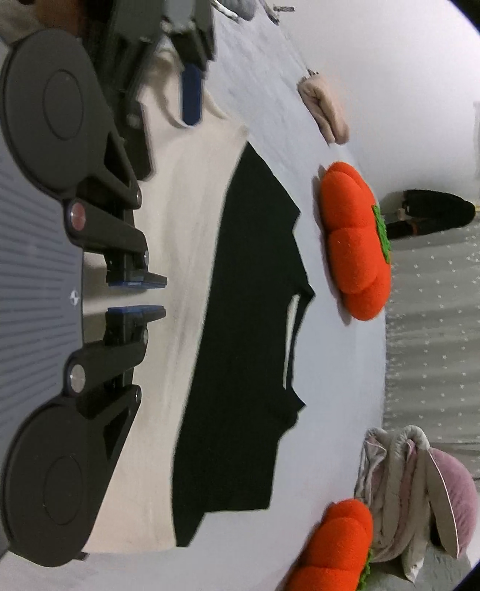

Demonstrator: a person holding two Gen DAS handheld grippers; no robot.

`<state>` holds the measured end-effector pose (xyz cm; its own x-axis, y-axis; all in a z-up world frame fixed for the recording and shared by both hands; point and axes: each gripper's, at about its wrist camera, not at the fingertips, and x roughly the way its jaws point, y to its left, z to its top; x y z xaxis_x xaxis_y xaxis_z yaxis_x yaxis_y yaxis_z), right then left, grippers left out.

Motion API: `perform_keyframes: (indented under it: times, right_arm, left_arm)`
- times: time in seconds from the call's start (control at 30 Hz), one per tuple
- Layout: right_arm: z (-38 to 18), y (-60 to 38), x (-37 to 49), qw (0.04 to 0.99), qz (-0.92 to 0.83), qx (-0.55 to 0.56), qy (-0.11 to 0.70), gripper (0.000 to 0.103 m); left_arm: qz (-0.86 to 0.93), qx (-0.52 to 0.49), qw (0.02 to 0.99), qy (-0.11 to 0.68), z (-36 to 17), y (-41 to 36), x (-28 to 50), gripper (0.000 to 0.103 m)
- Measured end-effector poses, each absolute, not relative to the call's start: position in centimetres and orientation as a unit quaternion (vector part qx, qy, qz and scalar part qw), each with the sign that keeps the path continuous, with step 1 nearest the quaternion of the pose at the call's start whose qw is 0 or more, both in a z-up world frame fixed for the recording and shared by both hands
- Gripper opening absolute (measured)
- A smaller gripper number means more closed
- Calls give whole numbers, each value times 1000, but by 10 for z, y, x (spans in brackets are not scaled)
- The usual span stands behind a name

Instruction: Fold clothes

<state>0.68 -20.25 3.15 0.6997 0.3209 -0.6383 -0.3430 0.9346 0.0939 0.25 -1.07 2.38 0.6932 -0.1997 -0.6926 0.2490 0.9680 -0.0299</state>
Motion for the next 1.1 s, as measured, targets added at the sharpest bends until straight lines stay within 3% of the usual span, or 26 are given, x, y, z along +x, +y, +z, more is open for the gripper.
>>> perform_keyframes:
  times: [0.73,1.1]
  right_arm:
    - [24,-202,-43,908,198,-36,366,13]
    - [30,-229,-49,920,165,-29,355,8]
  left_arm:
    - [-120,60,916,378,16,-7,-12,94]
    - [-120,59,913,385,18,1,-17,94]
